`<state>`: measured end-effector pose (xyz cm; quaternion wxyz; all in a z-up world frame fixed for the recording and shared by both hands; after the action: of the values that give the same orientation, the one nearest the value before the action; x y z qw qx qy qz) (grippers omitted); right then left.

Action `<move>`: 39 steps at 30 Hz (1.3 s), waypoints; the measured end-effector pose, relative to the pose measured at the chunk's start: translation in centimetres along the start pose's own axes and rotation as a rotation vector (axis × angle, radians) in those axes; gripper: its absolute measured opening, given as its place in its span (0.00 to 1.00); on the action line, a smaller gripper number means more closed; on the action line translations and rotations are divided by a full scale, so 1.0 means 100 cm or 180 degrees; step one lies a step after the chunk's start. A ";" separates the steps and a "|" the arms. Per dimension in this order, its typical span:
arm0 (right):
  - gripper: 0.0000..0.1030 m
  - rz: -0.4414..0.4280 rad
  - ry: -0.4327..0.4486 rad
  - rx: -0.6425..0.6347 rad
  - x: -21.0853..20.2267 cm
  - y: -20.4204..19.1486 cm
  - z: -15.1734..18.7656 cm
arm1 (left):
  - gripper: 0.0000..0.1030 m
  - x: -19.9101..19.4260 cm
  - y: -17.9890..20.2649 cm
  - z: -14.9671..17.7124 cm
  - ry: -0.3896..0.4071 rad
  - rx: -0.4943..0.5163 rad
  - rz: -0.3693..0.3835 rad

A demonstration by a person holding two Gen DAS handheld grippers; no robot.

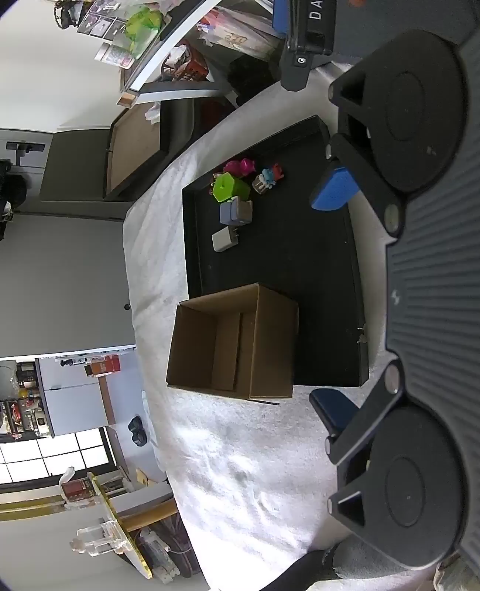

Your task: Organize rigid objects

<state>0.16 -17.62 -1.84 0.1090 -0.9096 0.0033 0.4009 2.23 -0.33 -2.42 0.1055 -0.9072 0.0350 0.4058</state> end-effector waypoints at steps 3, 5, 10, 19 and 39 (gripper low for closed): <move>1.00 -0.0023 -0.0008 0.0000 -0.001 -0.004 0.002 | 0.99 0.004 -0.003 -0.003 -0.0014 -0.0037 0.0070; 1.00 -0.0007 0.0005 0.0009 0.000 0.004 -0.001 | 0.99 0.001 -0.003 -0.004 0.0014 -0.0037 0.0068; 1.00 0.0044 0.0020 -0.0053 -0.004 0.005 -0.001 | 0.99 -0.005 -0.004 -0.001 0.0074 -0.0056 0.0063; 1.00 0.0105 0.0054 -0.0044 -0.007 0.003 -0.001 | 0.99 -0.009 -0.004 0.000 0.0083 -0.0029 0.0081; 1.00 0.0132 0.0070 -0.0013 -0.007 0.003 0.002 | 0.99 -0.008 -0.002 0.002 0.0064 -0.0013 0.0067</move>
<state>-0.48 -17.91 -1.45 0.0988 -0.9139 0.0225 0.3930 1.53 -0.10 -1.92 0.0991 -0.9110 0.0448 0.3979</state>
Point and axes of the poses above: each gripper's, at about its wrist camera, not at the fingertips, and x roughly the way its jaws point, y to its right, z to its underside, the point moved 3 cm from there along x, roughly the way its jaws point, and after that the axes turned 9 degrees about x, right-handed, at the moved point
